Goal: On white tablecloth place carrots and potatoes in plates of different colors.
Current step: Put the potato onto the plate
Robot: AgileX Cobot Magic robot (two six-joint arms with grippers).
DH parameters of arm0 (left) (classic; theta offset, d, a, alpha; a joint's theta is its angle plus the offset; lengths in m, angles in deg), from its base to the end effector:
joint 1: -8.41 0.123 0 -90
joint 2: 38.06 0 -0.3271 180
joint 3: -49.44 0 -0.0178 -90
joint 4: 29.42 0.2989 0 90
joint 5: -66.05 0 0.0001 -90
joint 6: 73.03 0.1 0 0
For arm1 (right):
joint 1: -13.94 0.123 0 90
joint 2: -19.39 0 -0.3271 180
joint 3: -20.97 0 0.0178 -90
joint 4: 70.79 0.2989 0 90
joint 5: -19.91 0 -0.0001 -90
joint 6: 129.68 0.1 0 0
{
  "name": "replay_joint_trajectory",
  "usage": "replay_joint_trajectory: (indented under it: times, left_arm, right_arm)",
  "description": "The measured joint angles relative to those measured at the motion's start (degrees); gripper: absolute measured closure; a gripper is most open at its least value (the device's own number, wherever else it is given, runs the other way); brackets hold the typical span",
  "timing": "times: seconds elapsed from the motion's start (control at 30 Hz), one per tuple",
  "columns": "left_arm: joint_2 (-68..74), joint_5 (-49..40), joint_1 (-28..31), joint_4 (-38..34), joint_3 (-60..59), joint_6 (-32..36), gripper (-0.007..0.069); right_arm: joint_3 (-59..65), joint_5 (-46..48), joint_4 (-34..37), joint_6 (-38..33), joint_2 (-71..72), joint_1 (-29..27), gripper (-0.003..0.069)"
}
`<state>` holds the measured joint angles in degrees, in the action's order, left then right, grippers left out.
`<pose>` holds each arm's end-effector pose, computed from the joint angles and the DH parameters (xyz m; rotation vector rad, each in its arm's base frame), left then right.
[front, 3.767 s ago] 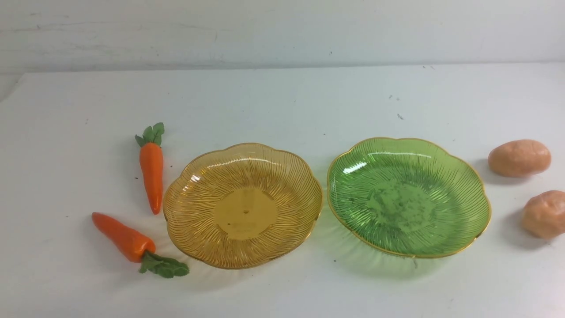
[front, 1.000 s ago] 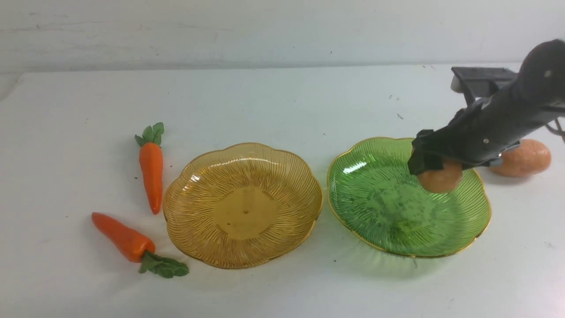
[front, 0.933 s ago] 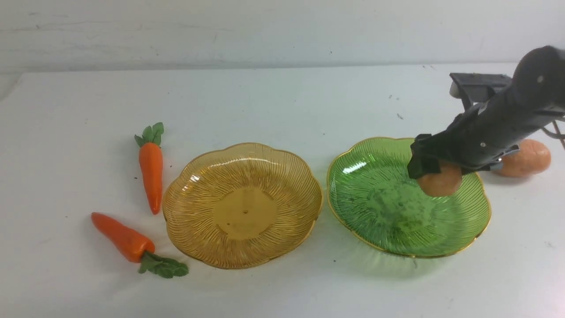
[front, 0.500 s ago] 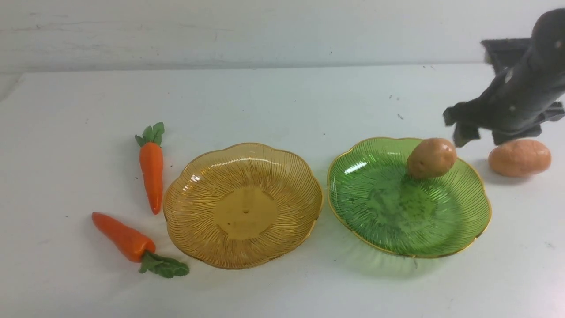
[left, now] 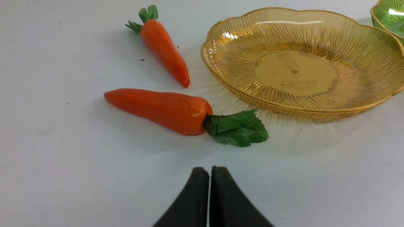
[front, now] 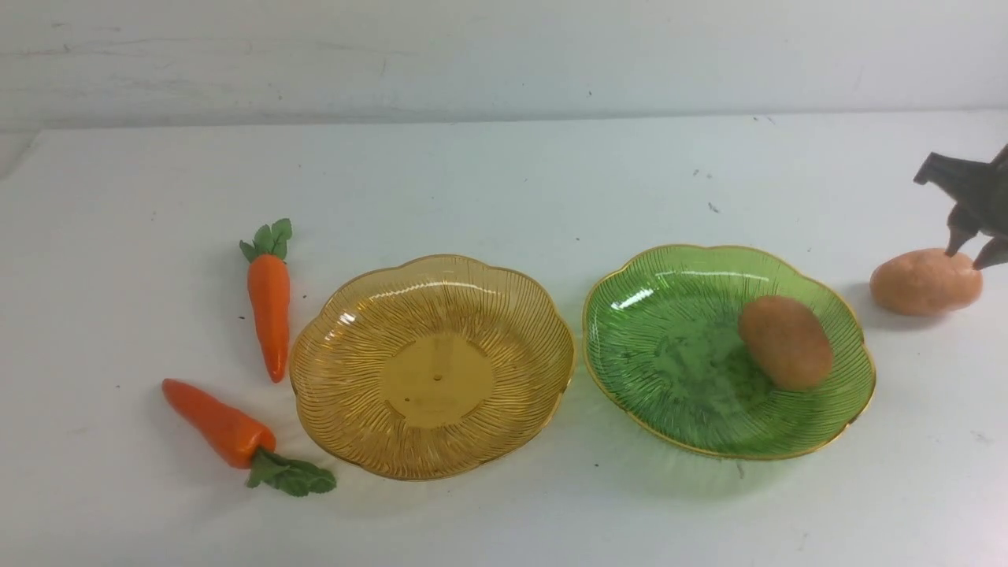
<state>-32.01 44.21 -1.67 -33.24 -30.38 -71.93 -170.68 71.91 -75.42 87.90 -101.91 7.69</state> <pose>0.0653 -0.0141 0.1663 0.1423 1.8773 -0.1733 0.4853 -0.0596 0.2240 0.9986 2.6310 0.0255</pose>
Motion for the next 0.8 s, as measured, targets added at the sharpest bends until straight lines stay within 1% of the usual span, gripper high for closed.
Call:
replay_joint_trajectory:
  times: [0.07, 0.2, 0.27, 0.3, 0.33, 0.4, 0.53, 0.6, 0.63, 0.7, 0.73, 0.77, 0.8]
  left_arm:
    - [0.0, 0.0, 0.0, 0.0, 0.0, 0.0, 0.0628]
    - [0.0, 0.0, 0.0, 0.0, 0.0, 0.0, 0.0628]
    - [0.0, 0.0, 0.0, 0.0, 0.0, 0.0, 0.0628]
    - [0.0, 0.0, 0.0, 0.0, 0.0, 0.0, 0.0628]
    - [0.0, 0.0, 0.0, 0.0, 0.0, 0.0, 0.0628]
    - [0.0, 0.0, 0.0, 0.0, 0.0, 0.0, 0.0628]
    - [0.0, 0.0, 0.0, 0.0, 0.0, 0.0, 0.0628]
    - [0.0, 0.0, 0.0, 0.0, 0.0, 0.0, 0.0628]
    - [0.0, 0.0, 0.0, 0.0, 0.0, 0.0, 0.0628]
    - [0.0, 0.0, 0.0, 0.0, 0.0, 0.0, 0.0628]
    - [0.0, 0.0, 0.0, 0.0, 0.0, 0.0, 0.0628]
    - [0.0, 0.0, 0.0, 0.0, 0.0, 0.0, 0.0628]
    - [0.0, 0.0, 0.0, 0.0, 0.0, 0.0, 0.0628]
  right_arm:
    - [-0.1, -0.6, 0.1, 1.4, -0.4, 0.0, 0.0333]
    - [-0.1, -2.2, 0.1, 4.4, -1.3, 0.0, 0.0150]
    - [-0.1, -2.6, 0.1, 5.2, -1.7, 0.0, 0.0111]
    - [-0.1, -2.9, 0.1, 5.8, -2.3, 0.0, 0.0076]
    - [-0.1, -3.7, 0.1, 7.4, -3.5, 0.0, 0.0025]
    - [-0.9, -4.4, 0.4, 10.3, -6.4, 0.0, -0.0019]
    - [-3.3, -5.7, 1.6, 12.2, -9.8, 0.0, -0.0031]
    - [-3.6, -5.2, 1.7, 12.3, -10.8, 0.0, -0.0017]
    - [-3.7, -4.7, 1.7, 12.1, -11.0, 0.0, 0.0012]
    - [-4.6, -2.7, 1.8, 9.8, -11.1, 0.0, 0.0138]
    - [-4.8, -2.5, 1.8, 9.5, -11.1, 0.0, 0.0166]
    - [-6.2, -0.5, 2.0, 6.6, -10.6, -0.1, 0.0199]
    - [-7.7, 1.4, 2.2, 3.8, -10.1, -0.1, 0.0192]
